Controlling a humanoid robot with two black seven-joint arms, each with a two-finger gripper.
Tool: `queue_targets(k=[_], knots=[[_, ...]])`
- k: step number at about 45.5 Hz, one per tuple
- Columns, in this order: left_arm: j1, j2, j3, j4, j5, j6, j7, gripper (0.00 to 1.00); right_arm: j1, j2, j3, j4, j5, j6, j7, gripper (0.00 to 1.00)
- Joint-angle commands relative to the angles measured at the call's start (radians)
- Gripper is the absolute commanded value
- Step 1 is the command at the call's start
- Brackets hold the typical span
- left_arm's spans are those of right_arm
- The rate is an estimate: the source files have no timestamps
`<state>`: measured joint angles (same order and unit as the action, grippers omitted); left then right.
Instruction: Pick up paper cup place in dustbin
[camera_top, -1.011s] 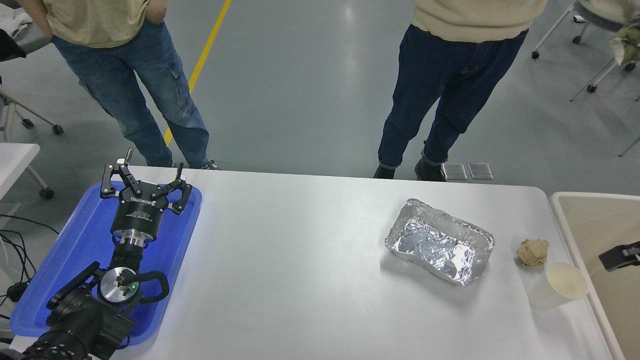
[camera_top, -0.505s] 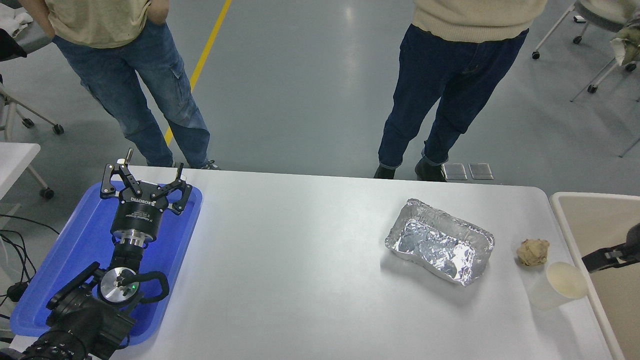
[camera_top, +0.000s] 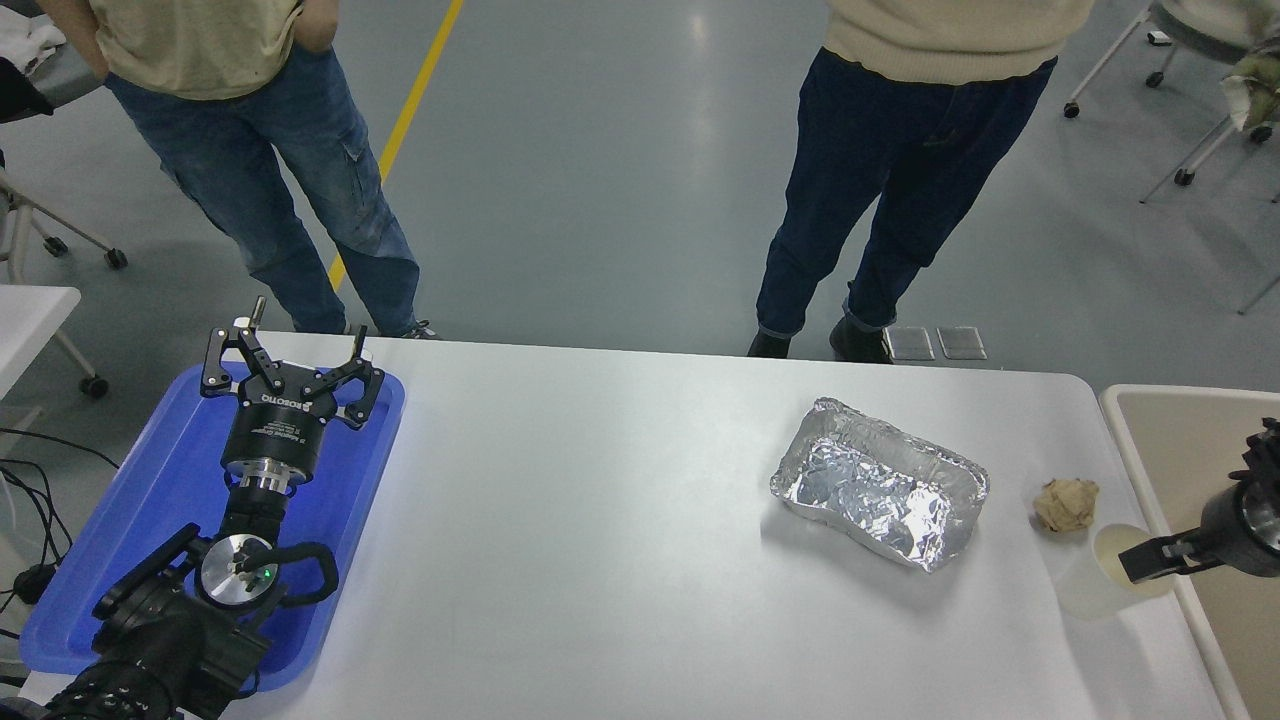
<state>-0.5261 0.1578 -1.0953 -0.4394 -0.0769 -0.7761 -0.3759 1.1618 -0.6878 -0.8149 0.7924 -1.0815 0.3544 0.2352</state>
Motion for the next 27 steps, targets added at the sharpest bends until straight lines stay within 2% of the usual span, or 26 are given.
queue_targets(k=[1, 7, 9, 11, 12, 27], knots=[[0.0, 0.0, 0.0, 0.001, -0.001, 0.0, 0.0, 1.0, -0.06, 0.014, 0.043, -0.039, -0.005, -0.017, -0.001, 0.87], [0.0, 0.0, 0.0, 0.001, -0.001, 0.0, 0.0, 1.0, -0.059, 0.014, 0.045, -0.044, -0.005, -0.018, 0.004, 0.43], [0.0, 0.0, 0.0, 0.001, 0.0, 0.0, 0.0, 1.0, -0.059, 0.014, 0.049, -0.042, -0.005, -0.017, 0.007, 0.26], [0.0, 0.0, 0.0, 0.001, 0.0, 0.0, 0.0, 1.0, -0.057, 0.014, 0.056, -0.042, -0.003, -0.018, 0.009, 0.16], [0.0, 0.0, 0.0, -0.001, 0.0, 0.0, 0.0, 1.0, -0.057, 0.014, 0.059, -0.041, -0.003, -0.017, 0.009, 0.0], [0.0, 0.0, 0.0, 0.001, 0.0, 0.0, 0.0, 1.0, -0.053, 0.013, 0.082, -0.035, -0.005, -0.018, 0.009, 0.0]])
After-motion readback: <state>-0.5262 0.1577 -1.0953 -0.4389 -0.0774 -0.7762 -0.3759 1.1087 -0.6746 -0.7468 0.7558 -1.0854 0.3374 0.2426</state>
